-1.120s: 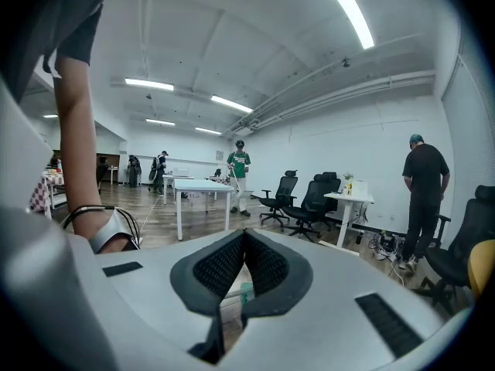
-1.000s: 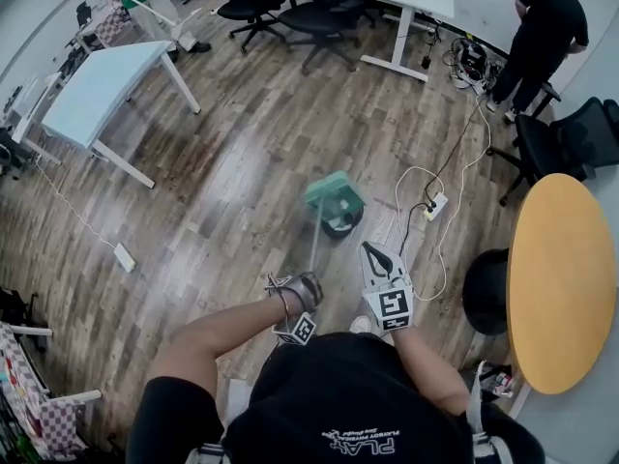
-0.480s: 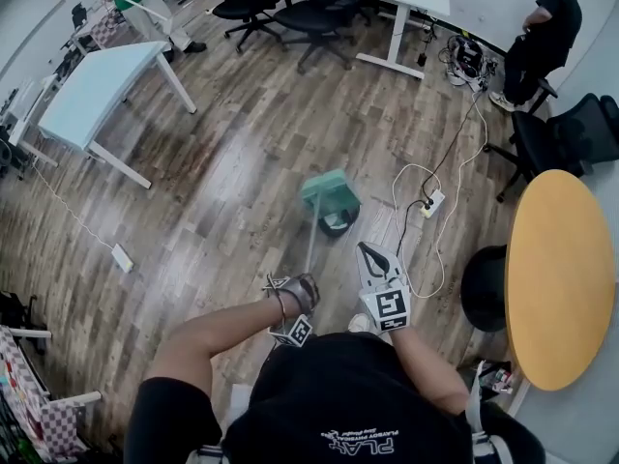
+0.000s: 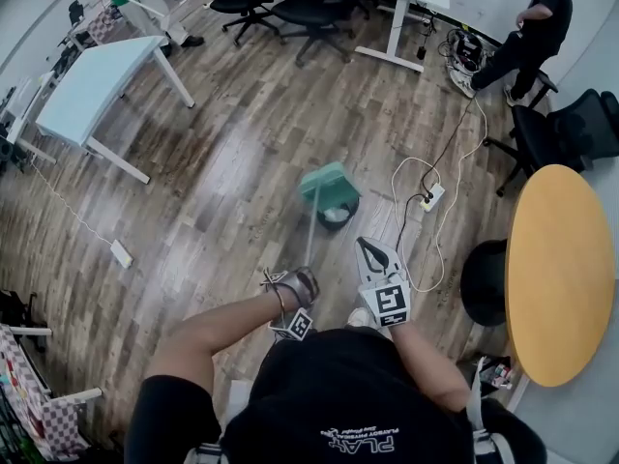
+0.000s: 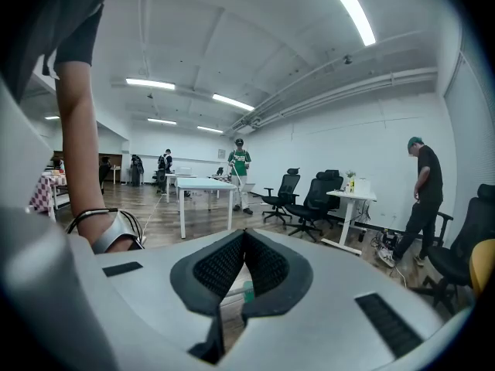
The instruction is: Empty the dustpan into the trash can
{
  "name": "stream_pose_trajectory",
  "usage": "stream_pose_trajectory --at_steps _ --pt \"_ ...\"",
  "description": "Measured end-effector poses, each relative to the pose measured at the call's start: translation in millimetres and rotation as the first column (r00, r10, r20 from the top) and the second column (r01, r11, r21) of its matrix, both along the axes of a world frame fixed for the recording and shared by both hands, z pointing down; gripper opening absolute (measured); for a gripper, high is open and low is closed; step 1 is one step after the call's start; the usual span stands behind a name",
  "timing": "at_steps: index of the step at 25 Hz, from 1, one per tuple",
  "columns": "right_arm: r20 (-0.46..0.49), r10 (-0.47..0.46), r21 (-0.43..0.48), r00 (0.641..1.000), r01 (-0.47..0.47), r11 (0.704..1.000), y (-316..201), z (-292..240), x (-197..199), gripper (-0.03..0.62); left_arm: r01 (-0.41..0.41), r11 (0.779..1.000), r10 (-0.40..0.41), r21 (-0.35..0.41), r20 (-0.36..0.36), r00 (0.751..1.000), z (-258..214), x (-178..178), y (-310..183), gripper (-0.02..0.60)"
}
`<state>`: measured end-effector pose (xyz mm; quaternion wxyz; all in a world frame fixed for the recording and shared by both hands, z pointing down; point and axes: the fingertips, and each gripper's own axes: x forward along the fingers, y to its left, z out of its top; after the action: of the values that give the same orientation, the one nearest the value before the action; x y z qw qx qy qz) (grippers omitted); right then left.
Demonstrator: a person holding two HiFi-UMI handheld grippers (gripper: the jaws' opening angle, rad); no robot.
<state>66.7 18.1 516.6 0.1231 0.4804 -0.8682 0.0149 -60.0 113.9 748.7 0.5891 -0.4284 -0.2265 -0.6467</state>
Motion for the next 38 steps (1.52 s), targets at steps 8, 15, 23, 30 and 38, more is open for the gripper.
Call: stream_pose_trajectory --at_steps 8,15,23,30,38 --pt "-0.007 -0.005 -0.004 1.000 0.005 1.000 0.3 1.3 0.6 0.023 0.136 0.988 -0.146 -0.073 -0.165 0.975 -5.6 13.5 -7.4 0.120" --pt "-0.007 0.020 -0.008 1.000 -0.020 1.000 -2.0 3.2 6.2 0.023 0.333 0.924 -0.380 -0.186 -0.386 0.840 -38.8 33.8 -35.5 0.099" --pt "-0.012 0.042 -0.010 0.999 -0.042 0.999 -5.0 5.1 9.1 0.023 0.502 0.803 -0.589 -0.322 -0.563 0.580 -63.9 33.6 -63.5 0.098" --pt "-0.021 0.049 -0.009 0.999 -0.049 0.999 -10.3 5.0 1.2 0.023 0.616 0.664 -0.711 -0.423 -0.611 0.348 -75.9 15.9 -83.2 0.098" --pt "-0.034 0.061 0.000 0.998 -0.061 0.998 -18.8 4.4 -17.7 0.023 0.654 0.408 -0.753 -0.637 -0.640 -0.154 -94.8 -24.1 -123.1 0.097"
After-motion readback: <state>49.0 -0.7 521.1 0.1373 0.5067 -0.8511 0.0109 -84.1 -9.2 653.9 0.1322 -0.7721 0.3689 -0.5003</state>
